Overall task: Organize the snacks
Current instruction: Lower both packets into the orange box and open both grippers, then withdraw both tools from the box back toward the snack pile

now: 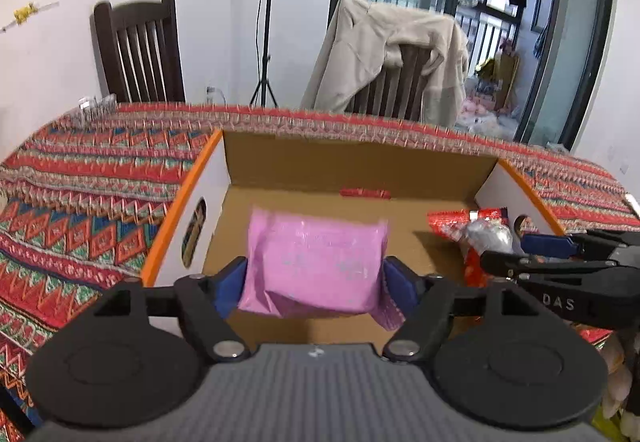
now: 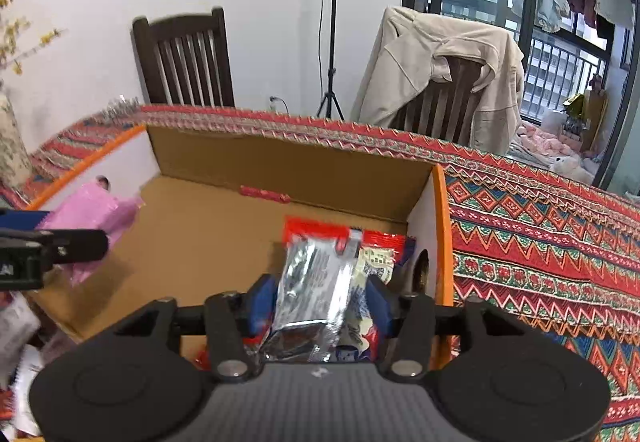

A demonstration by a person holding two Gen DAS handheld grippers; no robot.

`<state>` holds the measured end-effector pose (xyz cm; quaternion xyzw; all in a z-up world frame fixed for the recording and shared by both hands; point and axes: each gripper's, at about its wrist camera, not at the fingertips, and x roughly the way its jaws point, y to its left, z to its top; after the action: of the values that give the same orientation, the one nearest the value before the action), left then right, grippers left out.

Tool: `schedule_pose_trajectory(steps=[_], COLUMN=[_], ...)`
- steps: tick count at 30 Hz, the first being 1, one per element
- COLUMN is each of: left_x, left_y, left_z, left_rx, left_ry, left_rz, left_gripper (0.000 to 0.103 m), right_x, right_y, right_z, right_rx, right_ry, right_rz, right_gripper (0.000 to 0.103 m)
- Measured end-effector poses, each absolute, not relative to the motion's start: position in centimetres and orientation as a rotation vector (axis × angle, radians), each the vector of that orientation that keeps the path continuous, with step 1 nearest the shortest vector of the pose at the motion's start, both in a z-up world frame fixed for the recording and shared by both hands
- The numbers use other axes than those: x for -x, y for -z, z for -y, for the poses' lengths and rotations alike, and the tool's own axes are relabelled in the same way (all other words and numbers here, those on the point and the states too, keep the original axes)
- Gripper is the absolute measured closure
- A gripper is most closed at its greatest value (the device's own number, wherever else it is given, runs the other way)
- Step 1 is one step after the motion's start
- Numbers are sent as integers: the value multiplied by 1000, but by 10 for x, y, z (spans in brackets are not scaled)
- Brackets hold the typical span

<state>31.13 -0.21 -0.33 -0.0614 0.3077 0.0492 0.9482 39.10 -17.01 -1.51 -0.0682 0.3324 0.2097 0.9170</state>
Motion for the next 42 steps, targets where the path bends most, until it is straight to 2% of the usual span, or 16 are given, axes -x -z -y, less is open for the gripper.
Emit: schedule_pose_trajectory(steps=[2,4,5,7,8,26,42], left_x=[-303,-295,-289,-278,-271,-142,-63], left_y=[-2,-9,-13,-21,-24,-44,16], left_z=[2,1,0,-3,-5,-15,-26], left_rx=[113,111,112,114,119,142,129], left_ry=[-104,-110,-114,-106,-103,-44,-33], left_rz=[-584,-553,-529,-492,-476,-348,-416], left_gripper=[17,0,0,0,0,0,0], right_x=[-384,-375,-370,-359,-353,-216,-98], right_y=[8,0,-2,-10,-14,-60,-8], right_z=[173,176,177,179,180,199,225], right_rx=[110,80,69,50,45,11,-24], right_ry=[-442,-457,-464,-476,-479,-453,-386], right_rz=[-660,-632,-622,-601,-592,-405,-398], right_gripper=[32,18,15,1,0,0,0])
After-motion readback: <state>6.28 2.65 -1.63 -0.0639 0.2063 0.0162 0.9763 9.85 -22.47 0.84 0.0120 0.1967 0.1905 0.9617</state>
